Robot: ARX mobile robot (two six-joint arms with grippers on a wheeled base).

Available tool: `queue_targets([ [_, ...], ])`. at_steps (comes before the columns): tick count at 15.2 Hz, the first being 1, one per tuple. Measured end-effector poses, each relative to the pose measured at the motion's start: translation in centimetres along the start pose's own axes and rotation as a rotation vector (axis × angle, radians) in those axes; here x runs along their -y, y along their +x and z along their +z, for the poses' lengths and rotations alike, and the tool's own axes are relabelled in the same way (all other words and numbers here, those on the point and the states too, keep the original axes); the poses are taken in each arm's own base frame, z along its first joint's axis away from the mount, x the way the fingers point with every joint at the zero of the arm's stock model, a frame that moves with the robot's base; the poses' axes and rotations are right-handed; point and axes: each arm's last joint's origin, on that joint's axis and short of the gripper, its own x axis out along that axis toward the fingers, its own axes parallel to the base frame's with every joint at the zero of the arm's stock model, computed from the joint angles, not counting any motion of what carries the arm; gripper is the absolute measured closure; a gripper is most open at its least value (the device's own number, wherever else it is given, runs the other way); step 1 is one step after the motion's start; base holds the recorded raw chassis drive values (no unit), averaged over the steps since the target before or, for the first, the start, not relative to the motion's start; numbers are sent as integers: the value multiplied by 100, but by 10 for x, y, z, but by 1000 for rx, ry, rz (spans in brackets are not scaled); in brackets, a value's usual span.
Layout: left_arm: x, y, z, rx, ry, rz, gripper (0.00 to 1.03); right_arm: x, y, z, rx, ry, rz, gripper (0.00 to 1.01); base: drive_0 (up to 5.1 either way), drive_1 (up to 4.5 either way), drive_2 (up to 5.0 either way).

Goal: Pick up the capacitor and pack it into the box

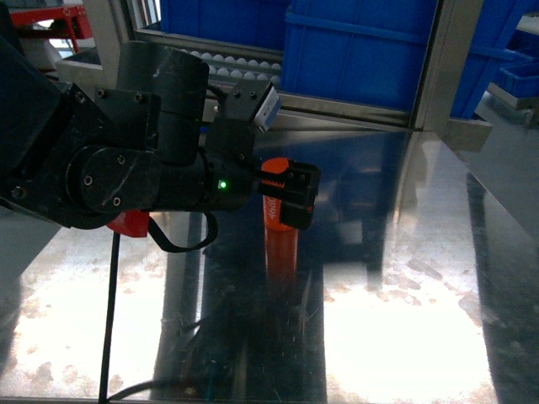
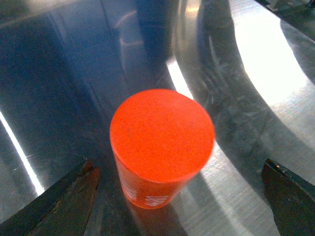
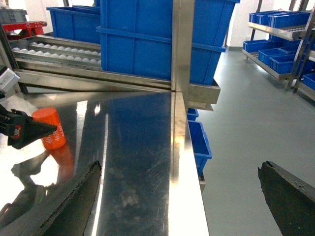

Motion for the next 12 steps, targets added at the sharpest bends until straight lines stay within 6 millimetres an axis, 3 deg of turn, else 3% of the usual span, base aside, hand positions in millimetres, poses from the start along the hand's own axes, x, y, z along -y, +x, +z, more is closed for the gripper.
queue_targets([
  [5, -5, 38, -17, -32, -48, 49, 5, 0, 0, 0, 0, 0, 0, 3, 0, 0, 0],
  [7, -5, 42, -17, -41, -69, 66, 9, 0, 0, 0, 0, 0, 0, 3, 0, 0, 0],
  [9, -5, 42, -18, -57, -77, 66, 32, 0, 0, 0, 0, 0, 0, 3, 0, 0, 0],
  [10, -5, 42, -18, -58, -78, 66, 36, 0, 0, 0, 0, 0, 0, 3, 0, 0, 0],
  [12, -7, 42, -15, -37, -82, 82, 56, 0, 0, 0, 0, 0, 0, 3, 0, 0, 0],
])
